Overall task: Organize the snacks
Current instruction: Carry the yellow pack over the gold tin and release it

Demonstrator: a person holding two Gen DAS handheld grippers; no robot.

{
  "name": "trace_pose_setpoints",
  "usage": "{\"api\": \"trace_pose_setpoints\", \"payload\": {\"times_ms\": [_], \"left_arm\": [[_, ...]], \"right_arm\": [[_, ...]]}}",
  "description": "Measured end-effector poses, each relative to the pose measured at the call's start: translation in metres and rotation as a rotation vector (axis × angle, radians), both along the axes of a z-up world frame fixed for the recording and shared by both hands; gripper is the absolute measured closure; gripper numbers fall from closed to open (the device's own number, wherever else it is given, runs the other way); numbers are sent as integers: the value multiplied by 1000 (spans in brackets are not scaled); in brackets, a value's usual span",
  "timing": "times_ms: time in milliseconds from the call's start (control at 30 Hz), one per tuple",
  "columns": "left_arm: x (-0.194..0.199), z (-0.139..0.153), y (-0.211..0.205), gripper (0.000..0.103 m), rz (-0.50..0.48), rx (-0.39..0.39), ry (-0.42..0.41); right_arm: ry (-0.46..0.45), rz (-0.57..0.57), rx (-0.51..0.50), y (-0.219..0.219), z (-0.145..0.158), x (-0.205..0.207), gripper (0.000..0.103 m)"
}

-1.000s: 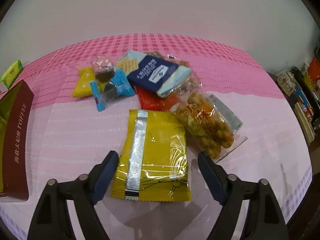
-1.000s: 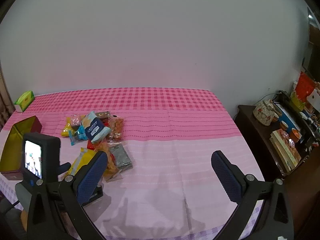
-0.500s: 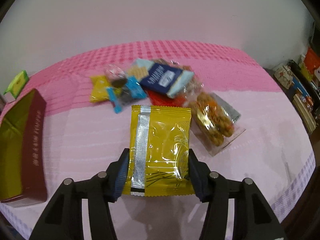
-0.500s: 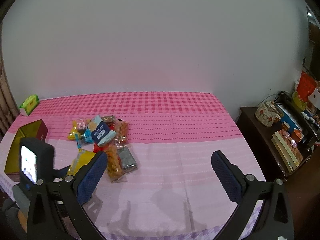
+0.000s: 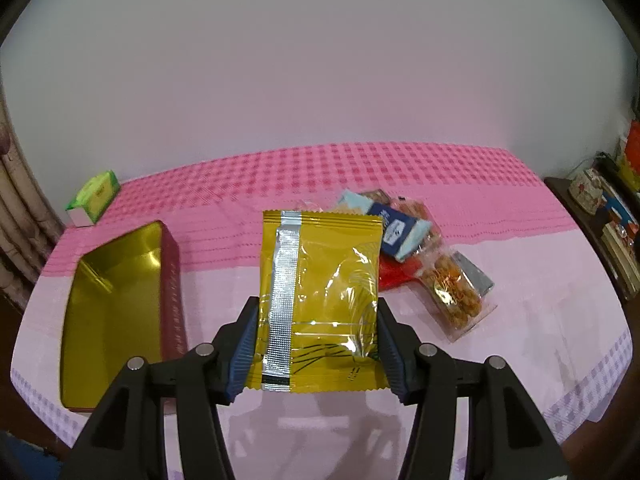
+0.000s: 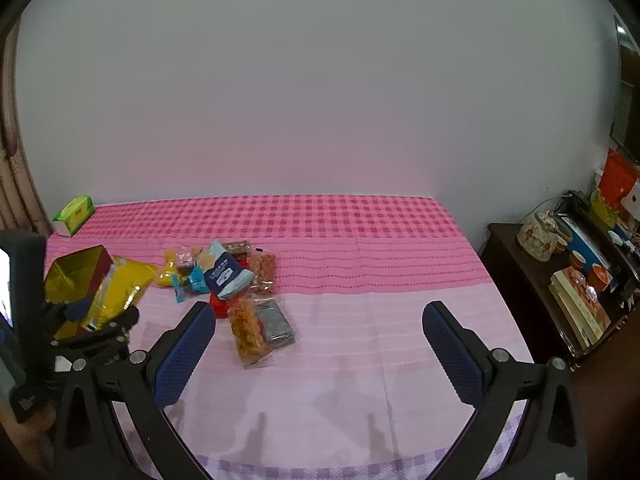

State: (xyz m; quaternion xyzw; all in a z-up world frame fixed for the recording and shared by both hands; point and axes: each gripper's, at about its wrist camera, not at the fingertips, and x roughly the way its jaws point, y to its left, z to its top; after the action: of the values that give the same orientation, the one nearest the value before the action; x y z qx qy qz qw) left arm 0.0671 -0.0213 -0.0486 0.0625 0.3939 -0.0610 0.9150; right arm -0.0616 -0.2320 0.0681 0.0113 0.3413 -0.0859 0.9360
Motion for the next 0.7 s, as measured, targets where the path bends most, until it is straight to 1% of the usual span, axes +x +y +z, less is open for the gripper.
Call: {"api": "trace_pose_setpoints", "payload": {"times_ms": [167,333,500,700], "left_arm": [[-9,18,10,48,16,26,-31],[-12,31,26,48,48,32,-53],[-11,34,42,48,76,42,-64],[-3,28,81,48,170,52,-51]], "right_arm": [[0,8,-2,3,1,-1,0],[0,14,2,4,1,-1,0],[5,22,-3,7,0,0,0],[9,27,0,8,-1,0,0]]}}
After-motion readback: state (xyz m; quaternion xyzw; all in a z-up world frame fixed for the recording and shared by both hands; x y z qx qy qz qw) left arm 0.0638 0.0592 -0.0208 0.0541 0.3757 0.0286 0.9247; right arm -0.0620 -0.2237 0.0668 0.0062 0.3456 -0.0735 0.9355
